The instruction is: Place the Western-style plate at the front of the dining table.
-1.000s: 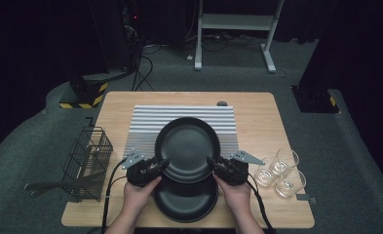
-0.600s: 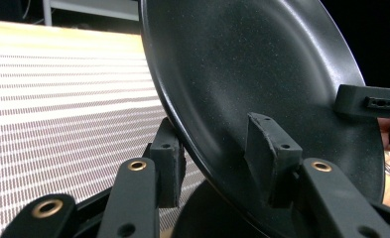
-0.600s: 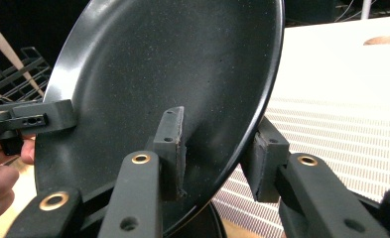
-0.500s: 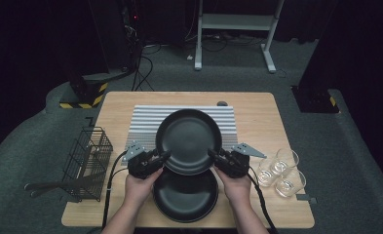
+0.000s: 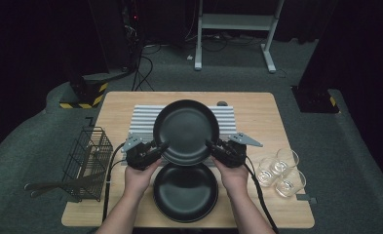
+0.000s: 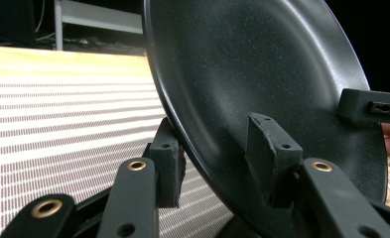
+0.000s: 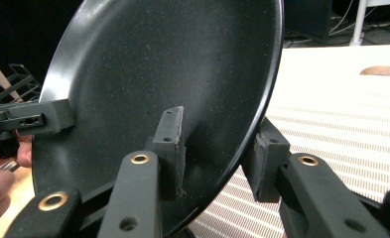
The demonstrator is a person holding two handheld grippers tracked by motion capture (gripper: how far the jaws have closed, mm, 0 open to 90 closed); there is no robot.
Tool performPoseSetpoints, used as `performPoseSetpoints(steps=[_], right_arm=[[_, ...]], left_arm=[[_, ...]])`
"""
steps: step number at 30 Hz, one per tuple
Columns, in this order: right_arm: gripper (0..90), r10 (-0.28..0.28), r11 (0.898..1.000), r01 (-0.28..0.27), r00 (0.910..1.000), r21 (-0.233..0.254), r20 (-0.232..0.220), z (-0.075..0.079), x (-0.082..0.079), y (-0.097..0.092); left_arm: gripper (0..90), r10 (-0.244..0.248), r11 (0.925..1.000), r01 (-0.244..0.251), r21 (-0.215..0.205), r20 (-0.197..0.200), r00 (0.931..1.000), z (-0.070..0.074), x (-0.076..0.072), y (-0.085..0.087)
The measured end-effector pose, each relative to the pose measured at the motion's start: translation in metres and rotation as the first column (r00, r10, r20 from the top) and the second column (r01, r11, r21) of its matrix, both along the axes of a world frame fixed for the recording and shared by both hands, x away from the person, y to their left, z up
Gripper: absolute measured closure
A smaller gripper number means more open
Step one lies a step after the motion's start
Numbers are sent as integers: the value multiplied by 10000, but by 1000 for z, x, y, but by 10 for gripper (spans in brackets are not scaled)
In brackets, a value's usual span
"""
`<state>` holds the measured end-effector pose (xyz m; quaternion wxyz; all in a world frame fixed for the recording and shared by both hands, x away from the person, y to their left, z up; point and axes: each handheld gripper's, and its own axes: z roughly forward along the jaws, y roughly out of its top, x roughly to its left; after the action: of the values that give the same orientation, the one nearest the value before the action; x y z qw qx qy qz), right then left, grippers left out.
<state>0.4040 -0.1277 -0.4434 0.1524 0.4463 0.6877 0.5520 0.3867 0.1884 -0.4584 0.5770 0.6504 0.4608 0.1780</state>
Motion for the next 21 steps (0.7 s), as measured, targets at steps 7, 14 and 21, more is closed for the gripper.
performPoseSetpoints(steps=[7,14,21], right_arm=[[639,46,9997,-44,10000,-235,87,9,13,3],[639,-1,9997,5,9999,-262,159,12,20,5],[638,-13,9997,18,9998,-253,175,15,25,6]], left_arm=[[593,88,9999,-88,-79,66,9999,4,12,2],[593,88,10000,-87,-43,182,9998,7,20,3],[591,282,9995,-279,-126,251,9993,13,28,2]])
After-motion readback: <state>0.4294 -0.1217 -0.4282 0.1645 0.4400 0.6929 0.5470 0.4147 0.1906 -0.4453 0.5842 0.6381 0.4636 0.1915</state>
